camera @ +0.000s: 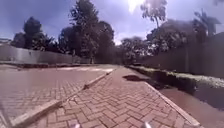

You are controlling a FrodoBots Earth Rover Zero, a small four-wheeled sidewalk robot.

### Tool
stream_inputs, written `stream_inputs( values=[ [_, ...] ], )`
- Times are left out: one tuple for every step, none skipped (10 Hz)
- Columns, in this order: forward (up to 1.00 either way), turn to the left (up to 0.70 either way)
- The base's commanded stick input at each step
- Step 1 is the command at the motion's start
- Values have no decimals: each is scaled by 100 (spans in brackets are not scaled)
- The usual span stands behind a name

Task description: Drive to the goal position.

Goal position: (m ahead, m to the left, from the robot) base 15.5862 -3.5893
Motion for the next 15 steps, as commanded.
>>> stream_inputs(
  values=[
    [70, 0],
    [70, 0],
    [70, 0],
    [70, 0],
    [70, 0],
    [70, 0],
    [70, 0],
    [70, 0],
    [70, 0],
    [70, 0],
    [70, 0],
    [70, 0],
    [70, 0],
    [70, -18],
    [70, -27]
  ],
)
